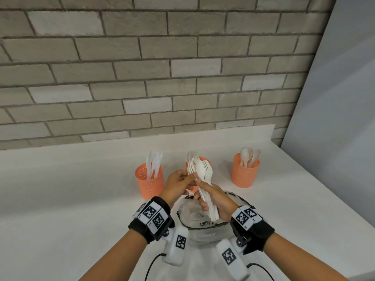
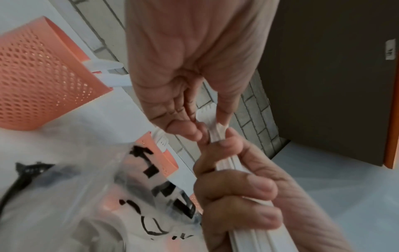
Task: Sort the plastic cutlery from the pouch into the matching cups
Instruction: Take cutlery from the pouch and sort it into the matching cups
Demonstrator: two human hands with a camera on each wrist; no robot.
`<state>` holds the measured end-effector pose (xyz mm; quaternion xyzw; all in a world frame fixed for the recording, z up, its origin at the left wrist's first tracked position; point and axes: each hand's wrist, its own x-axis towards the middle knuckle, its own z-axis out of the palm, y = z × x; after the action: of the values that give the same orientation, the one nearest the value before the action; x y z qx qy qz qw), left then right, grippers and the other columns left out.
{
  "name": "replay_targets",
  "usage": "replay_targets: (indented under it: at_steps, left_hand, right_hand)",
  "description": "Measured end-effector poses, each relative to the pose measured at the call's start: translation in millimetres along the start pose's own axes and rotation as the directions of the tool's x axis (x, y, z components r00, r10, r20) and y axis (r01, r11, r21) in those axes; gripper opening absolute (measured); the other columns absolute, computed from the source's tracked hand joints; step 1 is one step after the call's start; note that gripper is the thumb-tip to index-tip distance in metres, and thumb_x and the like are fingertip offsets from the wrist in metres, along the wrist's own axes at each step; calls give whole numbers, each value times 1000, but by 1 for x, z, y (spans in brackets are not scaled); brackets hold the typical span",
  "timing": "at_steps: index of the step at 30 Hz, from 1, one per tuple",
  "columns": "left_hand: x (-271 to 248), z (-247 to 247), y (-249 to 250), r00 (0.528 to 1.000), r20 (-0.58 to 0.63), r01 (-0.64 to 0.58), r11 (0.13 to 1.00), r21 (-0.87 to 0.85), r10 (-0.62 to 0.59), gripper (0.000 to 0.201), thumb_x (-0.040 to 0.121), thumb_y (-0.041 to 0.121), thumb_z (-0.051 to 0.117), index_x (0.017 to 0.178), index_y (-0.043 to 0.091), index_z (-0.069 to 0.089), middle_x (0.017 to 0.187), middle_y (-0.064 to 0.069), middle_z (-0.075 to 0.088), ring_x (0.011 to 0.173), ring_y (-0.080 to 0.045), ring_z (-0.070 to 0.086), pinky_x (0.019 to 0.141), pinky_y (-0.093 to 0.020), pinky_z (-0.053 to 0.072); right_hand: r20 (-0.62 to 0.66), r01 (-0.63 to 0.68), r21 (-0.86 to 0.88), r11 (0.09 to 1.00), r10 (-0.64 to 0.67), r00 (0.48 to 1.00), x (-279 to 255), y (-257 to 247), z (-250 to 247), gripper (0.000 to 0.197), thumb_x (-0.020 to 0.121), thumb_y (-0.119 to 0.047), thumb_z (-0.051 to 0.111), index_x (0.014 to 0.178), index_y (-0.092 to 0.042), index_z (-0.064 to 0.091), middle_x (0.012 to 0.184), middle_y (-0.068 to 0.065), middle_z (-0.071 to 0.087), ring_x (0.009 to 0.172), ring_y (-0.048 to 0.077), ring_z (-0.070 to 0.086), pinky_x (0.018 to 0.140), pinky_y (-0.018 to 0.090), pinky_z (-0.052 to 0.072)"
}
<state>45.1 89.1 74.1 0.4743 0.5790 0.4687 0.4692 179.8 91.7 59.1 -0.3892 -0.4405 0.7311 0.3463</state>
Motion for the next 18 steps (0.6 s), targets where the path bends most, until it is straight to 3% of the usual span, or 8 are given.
replay_targets:
  at_steps: [6,11,16,18]
  left_hand:
    - [-8,-2,-2,1000,15,22,996,-82,-21,19,93,19,54,100,2,59,74,-4,59,65,-13,57,50,-16,46]
    - [-17,-2,-5,1000,11,12,990,-143,-10,26,92,21,55,107,1,61,78,-6,63,71,-12,61,52,-15,50]
    - [-20,1,-7,1000,-1,11,985,-174,-11,28,90,25,58,108,3,58,85,-8,67,74,-13,64,58,-17,54]
    - [-18,4,-7,1000,-22,6,983,-186,-11,31,88,27,60,106,2,57,86,-8,67,74,-15,65,61,-19,55]
  right_hand:
    - [9,-9,55,998,9,1000,-7,4,3,24,97,-28,44,101,-9,59,71,9,69,38,9,47,34,16,34]
    - [25,-18,91,996,16,1000,-13,8,4,26,98,-24,41,99,-12,63,76,9,72,41,8,49,38,16,39]
    - [20,-15,82,997,13,1000,-13,12,0,29,97,-24,45,117,-7,57,97,18,67,45,8,52,40,17,42]
    - [21,-14,84,996,13,1000,-12,12,-1,28,96,-23,47,116,-7,57,97,18,67,45,9,52,39,18,42]
